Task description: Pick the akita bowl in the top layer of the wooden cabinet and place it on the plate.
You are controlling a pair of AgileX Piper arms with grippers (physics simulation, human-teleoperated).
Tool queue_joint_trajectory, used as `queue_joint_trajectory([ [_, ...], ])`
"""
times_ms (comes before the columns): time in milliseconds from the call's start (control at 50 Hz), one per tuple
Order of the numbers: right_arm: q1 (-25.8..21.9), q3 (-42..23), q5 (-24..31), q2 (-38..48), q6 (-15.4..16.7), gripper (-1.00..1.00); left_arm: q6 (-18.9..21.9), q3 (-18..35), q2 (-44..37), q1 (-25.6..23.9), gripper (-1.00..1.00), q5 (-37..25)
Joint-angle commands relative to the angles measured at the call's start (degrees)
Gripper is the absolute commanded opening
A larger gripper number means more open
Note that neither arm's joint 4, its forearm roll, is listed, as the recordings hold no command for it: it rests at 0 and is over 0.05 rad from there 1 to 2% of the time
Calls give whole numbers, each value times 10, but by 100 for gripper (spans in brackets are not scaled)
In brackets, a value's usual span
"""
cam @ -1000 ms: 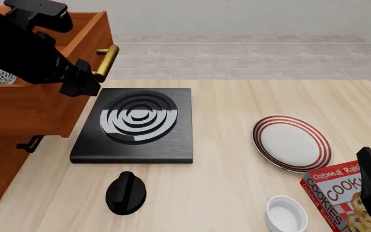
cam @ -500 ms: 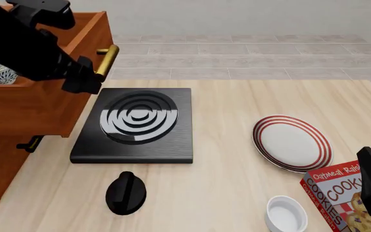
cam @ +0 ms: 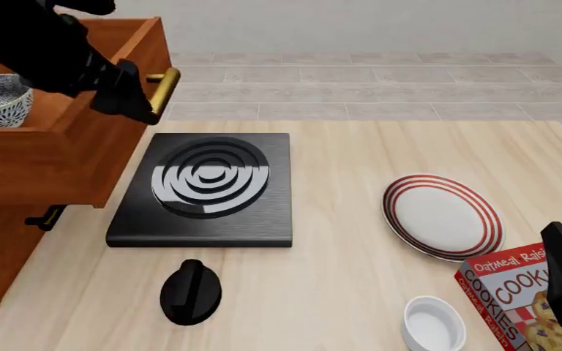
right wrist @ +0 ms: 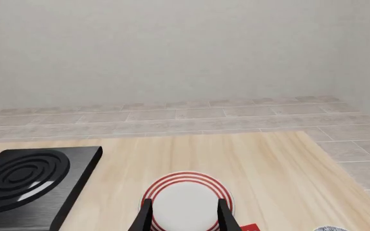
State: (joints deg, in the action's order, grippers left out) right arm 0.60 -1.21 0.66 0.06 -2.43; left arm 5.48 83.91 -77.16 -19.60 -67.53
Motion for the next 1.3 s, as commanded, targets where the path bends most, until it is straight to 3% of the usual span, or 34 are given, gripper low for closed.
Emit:
queue_joint_trajectory([
  [20,1,0,-1,0,1,100,28,45,-7,10,100,-16],
  [220,0,0,0,0,0,100,42,40,-1,34,100,-23],
  [420,-1,-1,0,0,2,100,40,22,6,20,100,-24],
  [740,-2,-1,0,0,4,100,36,55,-10,29,100,-24],
  [800,-3,-1,-1,0,5,100,51,62,-10,45,100,-24],
  [1300,-5,-3,-2,1,7,100,70,59,-8,52,100,-24],
])
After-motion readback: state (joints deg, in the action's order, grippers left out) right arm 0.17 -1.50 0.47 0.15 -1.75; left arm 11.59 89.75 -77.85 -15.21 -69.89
